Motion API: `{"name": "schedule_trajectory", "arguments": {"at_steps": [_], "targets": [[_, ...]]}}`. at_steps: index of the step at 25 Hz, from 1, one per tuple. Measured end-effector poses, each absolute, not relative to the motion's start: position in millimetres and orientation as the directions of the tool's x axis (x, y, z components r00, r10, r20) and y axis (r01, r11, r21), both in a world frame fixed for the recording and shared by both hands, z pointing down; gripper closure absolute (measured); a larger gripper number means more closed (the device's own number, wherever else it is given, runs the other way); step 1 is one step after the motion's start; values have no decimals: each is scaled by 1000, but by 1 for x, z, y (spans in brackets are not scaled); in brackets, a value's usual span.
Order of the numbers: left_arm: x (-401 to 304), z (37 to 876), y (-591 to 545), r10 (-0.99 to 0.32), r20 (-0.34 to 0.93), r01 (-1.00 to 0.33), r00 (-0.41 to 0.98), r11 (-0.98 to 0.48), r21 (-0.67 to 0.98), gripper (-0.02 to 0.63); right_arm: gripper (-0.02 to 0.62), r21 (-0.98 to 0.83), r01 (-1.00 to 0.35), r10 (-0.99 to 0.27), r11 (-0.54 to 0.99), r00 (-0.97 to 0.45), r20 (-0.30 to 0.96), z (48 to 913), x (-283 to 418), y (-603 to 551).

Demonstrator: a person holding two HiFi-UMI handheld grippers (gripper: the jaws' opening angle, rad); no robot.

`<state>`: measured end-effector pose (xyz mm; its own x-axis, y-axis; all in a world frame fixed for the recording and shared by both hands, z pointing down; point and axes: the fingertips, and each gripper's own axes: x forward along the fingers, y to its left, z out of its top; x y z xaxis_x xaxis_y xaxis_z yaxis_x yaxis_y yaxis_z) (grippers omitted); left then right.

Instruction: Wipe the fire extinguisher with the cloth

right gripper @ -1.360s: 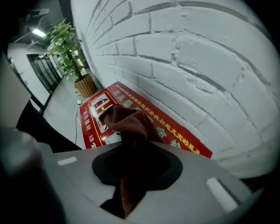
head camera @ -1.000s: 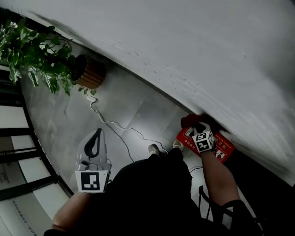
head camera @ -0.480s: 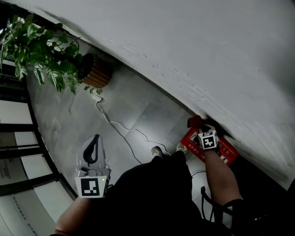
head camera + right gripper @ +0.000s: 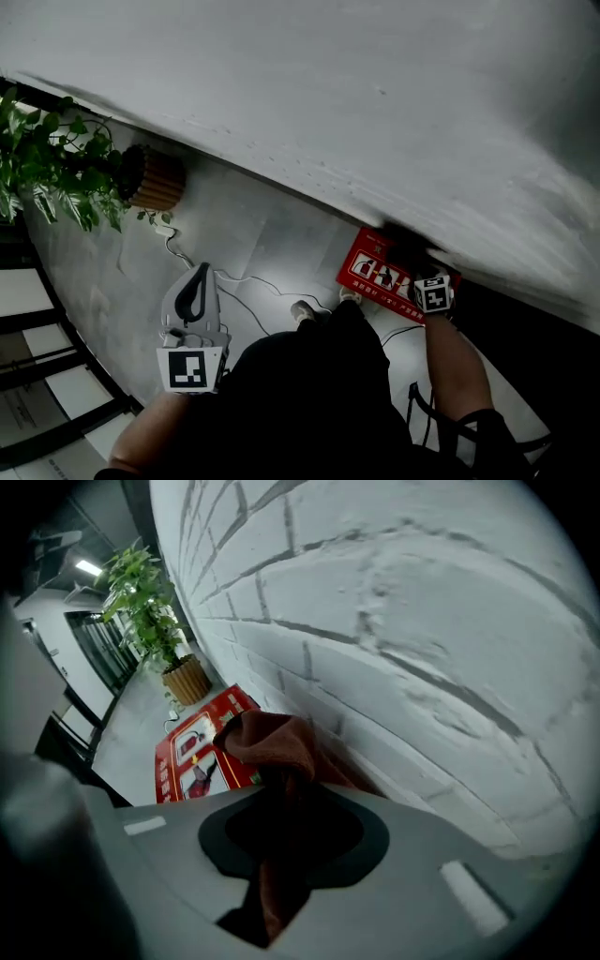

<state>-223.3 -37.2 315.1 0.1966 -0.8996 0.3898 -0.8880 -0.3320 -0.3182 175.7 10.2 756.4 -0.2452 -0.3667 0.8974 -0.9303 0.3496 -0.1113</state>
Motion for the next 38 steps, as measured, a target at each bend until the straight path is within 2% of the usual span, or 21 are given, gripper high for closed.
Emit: {"name": "schedule_trajectory", "arguments": {"at_steps": [7, 12, 15, 19, 23, 26, 32, 38], "targets": [[-174, 331, -50, -851, 407, -833, 332, -467, -296, 606, 528, -66, -977, -362, 204, -138, 922, 760, 255, 65], [-182, 328, -52, -857, 404, -847, 320, -450, -282, 606, 528, -23, -988, -341, 154, -75, 937, 759, 277, 76], [-200, 323, -48, -880, 385, -868, 280, -403, -291, 606, 526, -14, -950, -368, 312, -135, 920, 745, 234, 56], [-241, 322, -35, -908, 385, -918, 164, -284, -277, 606, 528, -54, -855, -433, 515, -314, 845, 724, 132, 3], [-289, 310, -9, -917, 397, -941, 32, -161, -297, 606, 528, -107, -769, -398, 630, -438, 806, 718, 31, -34], [-319, 305, 10, -915, 399, -944, -66, -72, -322, 606, 528, -134, -706, -342, 696, -489, 802, 730, -17, -49], [-342, 298, 36, -903, 398, -924, -160, -5, -382, 606, 526, -217, -697, -196, 684, -461, 865, 769, -31, -31], [-325, 295, 26, -918, 380, -924, -115, -41, -379, 606, 528, -210, -747, -230, 631, -438, 869, 773, 3, -16]]}}
